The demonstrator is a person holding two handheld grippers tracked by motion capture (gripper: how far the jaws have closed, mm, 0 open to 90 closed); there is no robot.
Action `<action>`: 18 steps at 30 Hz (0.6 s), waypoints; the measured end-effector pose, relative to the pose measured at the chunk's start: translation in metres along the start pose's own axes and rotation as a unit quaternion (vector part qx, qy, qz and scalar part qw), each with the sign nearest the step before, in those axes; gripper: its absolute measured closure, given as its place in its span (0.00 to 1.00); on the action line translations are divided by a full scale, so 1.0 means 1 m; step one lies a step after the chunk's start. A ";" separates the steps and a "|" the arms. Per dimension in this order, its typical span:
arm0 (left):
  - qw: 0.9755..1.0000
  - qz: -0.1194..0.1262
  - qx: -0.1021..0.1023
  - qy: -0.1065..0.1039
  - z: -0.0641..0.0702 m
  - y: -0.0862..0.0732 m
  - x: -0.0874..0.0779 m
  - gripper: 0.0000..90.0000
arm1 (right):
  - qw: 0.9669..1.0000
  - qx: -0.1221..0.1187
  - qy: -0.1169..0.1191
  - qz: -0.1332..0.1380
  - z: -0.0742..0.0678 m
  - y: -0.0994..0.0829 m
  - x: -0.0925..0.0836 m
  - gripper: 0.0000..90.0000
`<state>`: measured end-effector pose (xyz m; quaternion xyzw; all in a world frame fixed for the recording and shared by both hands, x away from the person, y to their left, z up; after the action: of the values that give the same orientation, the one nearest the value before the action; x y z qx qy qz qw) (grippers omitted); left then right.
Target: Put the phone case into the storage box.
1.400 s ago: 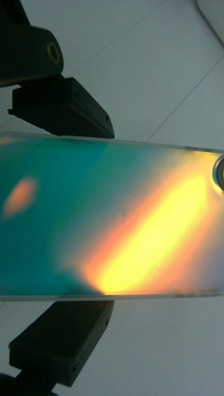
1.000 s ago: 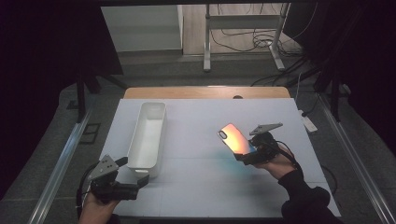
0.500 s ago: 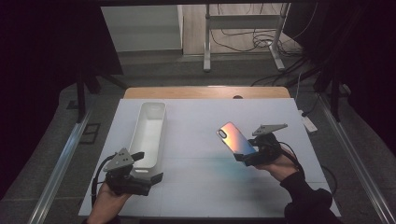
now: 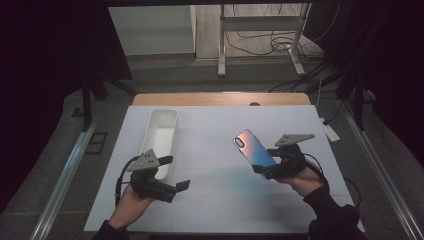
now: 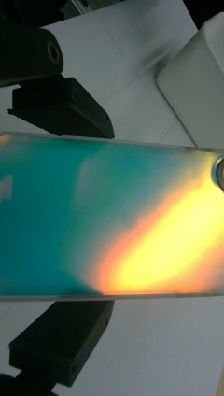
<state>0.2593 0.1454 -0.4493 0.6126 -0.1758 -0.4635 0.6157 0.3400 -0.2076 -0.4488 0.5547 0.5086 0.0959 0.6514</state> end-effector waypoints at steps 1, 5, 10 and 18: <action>1.000 0.000 0.000 0.000 0.000 0.000 0.000 0.00 | 1.000 0.001 0.002 0.002 0.000 0.000 -0.001 0.19; 1.000 0.002 0.006 -0.016 0.001 0.005 0.009 0.00 | 1.000 0.005 0.006 0.009 -0.002 0.001 -0.004 0.19; 0.999 0.008 0.008 -0.031 0.002 0.013 0.018 0.00 | 1.000 0.002 0.015 0.020 -0.005 0.002 -0.009 0.19; 0.998 0.016 0.004 -0.057 0.004 0.022 0.034 0.00 | 0.998 0.007 0.035 0.042 -0.008 0.003 -0.016 0.19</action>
<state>0.2816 0.1124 -0.4400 0.5842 -0.2223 -0.4874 0.6097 0.3275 -0.2124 -0.4360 0.5763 0.5085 0.1388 0.6246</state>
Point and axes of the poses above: each handheld gripper's, and its own axes: x roughly forward along the jaws, y roughly out of its top, z roughly to its right, the point moved 3 cm from there along x, roughly forward along the jaws, and after that the axes turned 7 degrees about z, right-handed, at the moved point
